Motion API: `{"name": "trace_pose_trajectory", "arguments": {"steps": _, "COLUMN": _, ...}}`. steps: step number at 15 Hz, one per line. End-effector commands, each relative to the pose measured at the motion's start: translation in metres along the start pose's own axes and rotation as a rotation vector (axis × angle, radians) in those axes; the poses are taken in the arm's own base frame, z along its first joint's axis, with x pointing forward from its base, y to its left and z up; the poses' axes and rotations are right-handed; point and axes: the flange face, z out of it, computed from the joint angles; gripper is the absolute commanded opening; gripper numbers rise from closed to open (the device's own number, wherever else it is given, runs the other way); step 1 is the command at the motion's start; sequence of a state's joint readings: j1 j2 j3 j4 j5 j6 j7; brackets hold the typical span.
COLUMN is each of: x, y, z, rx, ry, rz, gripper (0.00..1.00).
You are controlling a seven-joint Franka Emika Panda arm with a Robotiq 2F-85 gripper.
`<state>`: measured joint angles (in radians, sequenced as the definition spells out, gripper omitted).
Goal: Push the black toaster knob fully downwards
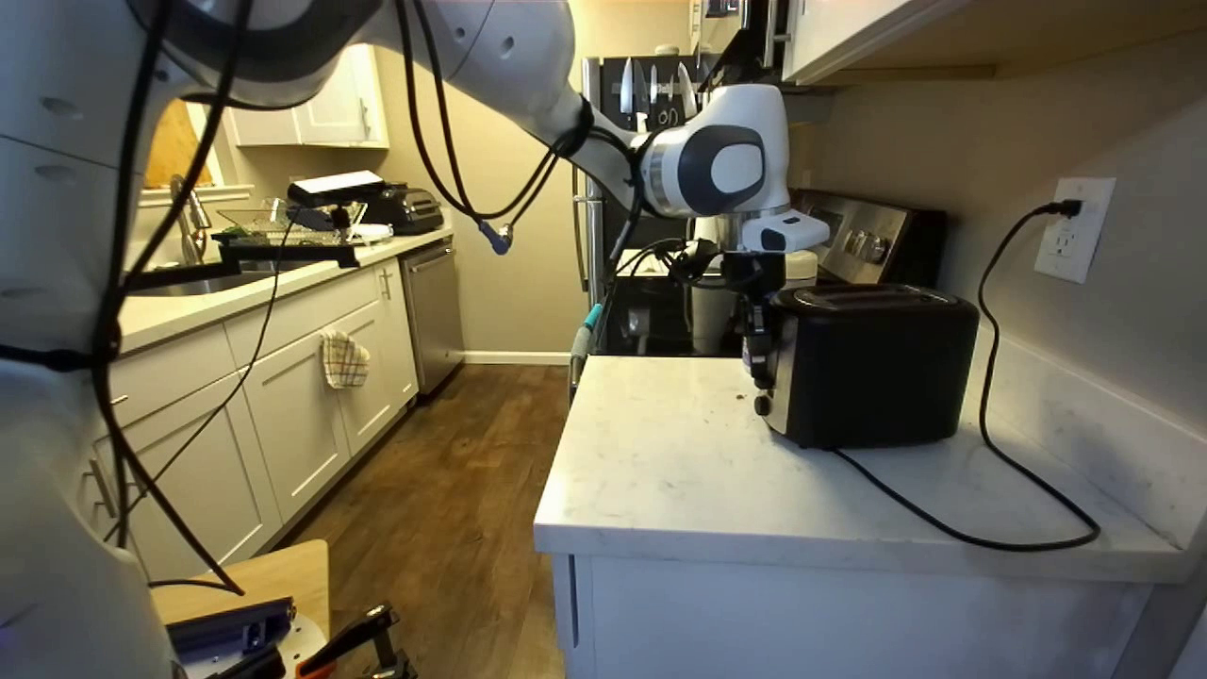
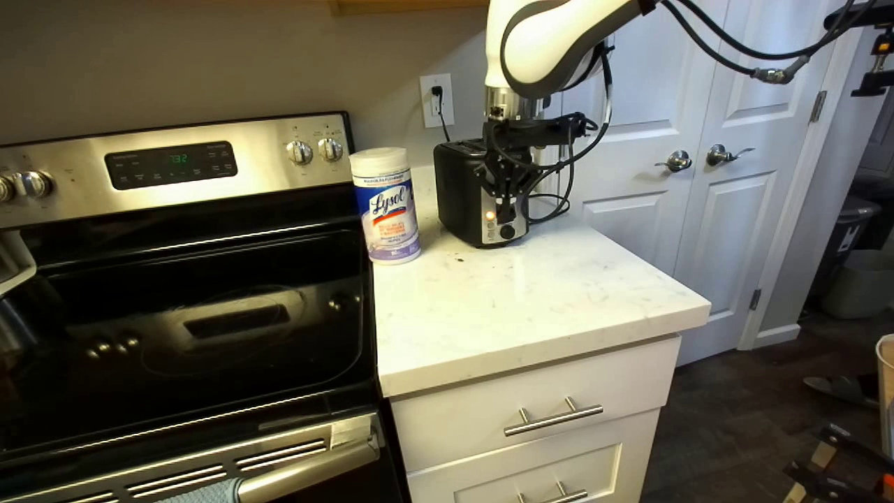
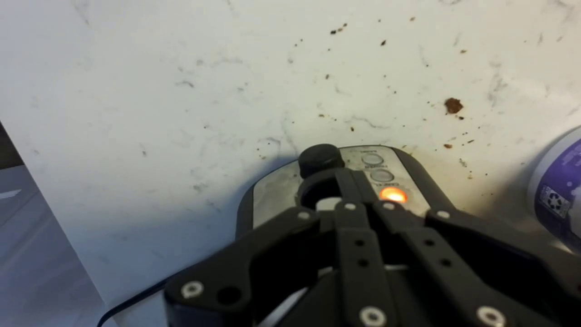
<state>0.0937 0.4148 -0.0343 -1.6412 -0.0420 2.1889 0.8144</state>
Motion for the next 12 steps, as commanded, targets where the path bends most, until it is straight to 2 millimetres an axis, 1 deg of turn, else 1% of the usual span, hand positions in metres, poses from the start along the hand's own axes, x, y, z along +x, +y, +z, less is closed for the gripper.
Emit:
{"name": "trace_pose_trajectory", "arguments": {"steps": 1, "x": 0.001, "y": -0.002, "z": 0.039, "rx": -0.023, "ry": -0.045, "rz": 0.028, "gripper": 0.01}}
{"name": "trace_pose_trajectory", "arguments": {"steps": 2, "x": 0.001, "y": -0.002, "z": 0.042, "rx": -0.025, "ry": -0.049, "rz": 0.027, "gripper": 0.01}}
{"name": "trace_pose_trajectory", "arguments": {"steps": 3, "x": -0.003, "y": -0.001, "z": 0.052, "rx": -0.034, "ry": -0.061, "rz": 0.028, "gripper": 0.01}}
{"name": "trace_pose_trajectory", "arguments": {"steps": 5, "x": -0.008, "y": -0.001, "z": 0.062, "rx": -0.046, "ry": -0.071, "rz": 0.028, "gripper": 0.01}}
{"name": "trace_pose_trajectory", "arguments": {"steps": 8, "x": -0.013, "y": 0.001, "z": 0.069, "rx": -0.063, "ry": -0.068, "rz": 0.021, "gripper": 0.01}}
{"name": "trace_pose_trajectory", "arguments": {"steps": 10, "x": -0.009, "y": 0.001, "z": 0.059, "rx": -0.062, "ry": -0.048, "rz": 0.026, "gripper": 0.01}}
{"name": "trace_pose_trajectory", "arguments": {"steps": 11, "x": -0.006, "y": 0.0, "z": 0.04, "rx": -0.056, "ry": -0.033, "rz": 0.032, "gripper": 0.0}}
{"name": "trace_pose_trajectory", "arguments": {"steps": 12, "x": -0.006, "y": 0.0, "z": 0.027, "rx": -0.046, "ry": -0.027, "rz": 0.029, "gripper": 0.01}}
